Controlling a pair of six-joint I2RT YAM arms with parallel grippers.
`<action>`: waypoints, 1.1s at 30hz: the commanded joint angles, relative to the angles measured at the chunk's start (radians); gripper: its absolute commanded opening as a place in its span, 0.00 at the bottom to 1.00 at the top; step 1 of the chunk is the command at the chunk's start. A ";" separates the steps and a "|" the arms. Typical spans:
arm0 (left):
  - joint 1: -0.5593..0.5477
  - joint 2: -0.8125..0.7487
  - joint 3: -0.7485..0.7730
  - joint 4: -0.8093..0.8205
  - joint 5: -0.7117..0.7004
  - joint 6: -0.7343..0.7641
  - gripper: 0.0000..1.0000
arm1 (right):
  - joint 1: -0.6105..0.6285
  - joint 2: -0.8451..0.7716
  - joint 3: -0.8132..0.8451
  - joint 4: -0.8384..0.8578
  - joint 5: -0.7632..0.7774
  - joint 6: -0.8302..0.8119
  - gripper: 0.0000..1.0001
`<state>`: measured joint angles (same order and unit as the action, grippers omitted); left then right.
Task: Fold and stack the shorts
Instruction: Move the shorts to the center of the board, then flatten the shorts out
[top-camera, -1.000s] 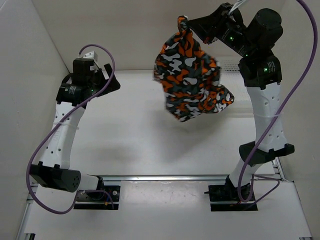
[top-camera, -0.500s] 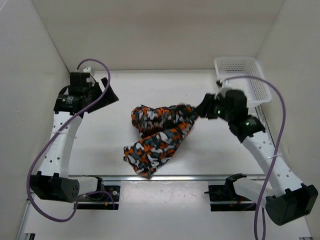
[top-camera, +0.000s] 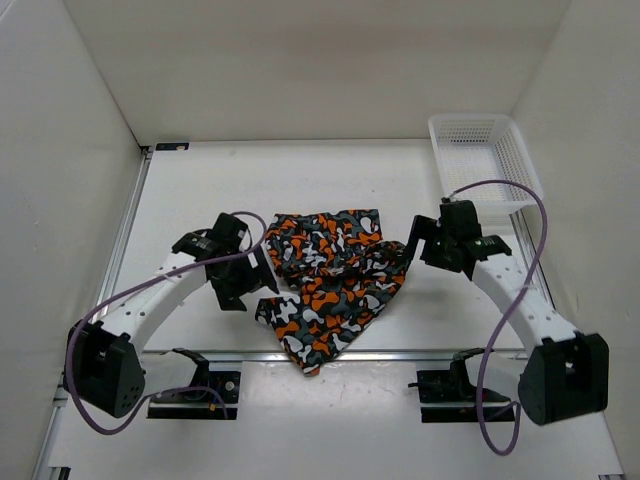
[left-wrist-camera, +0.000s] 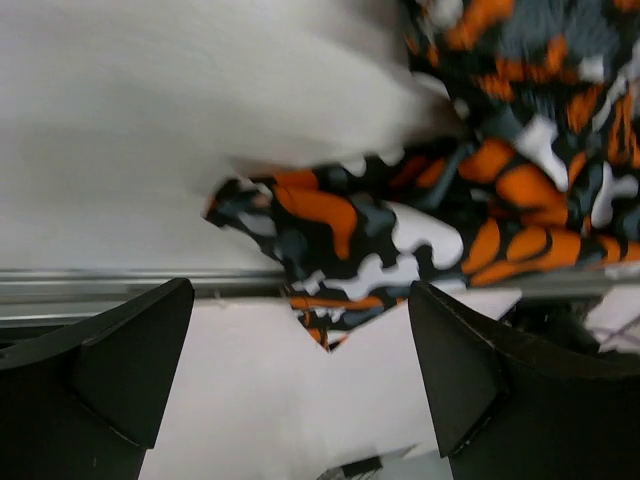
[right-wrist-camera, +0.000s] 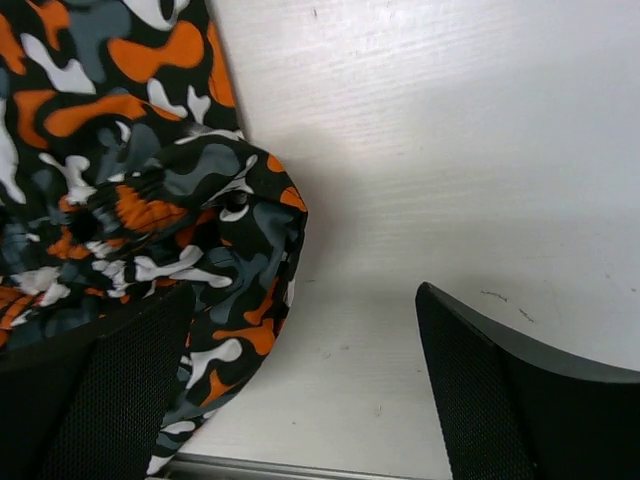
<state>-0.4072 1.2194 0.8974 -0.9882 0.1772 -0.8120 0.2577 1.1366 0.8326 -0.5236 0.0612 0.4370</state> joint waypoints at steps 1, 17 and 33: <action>-0.090 -0.064 -0.011 0.031 0.065 -0.062 1.00 | -0.011 0.072 0.060 -0.006 -0.060 -0.009 0.95; -0.360 0.109 -0.135 0.189 0.179 -0.171 1.00 | -0.032 0.359 0.094 0.200 -0.354 -0.072 0.58; -0.452 0.237 -0.003 0.203 0.102 -0.201 0.10 | -0.032 0.292 0.135 0.148 -0.308 -0.052 0.00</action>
<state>-0.8860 1.4994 0.8143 -0.7738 0.3183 -1.0355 0.2291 1.4639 0.9039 -0.3717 -0.2523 0.3843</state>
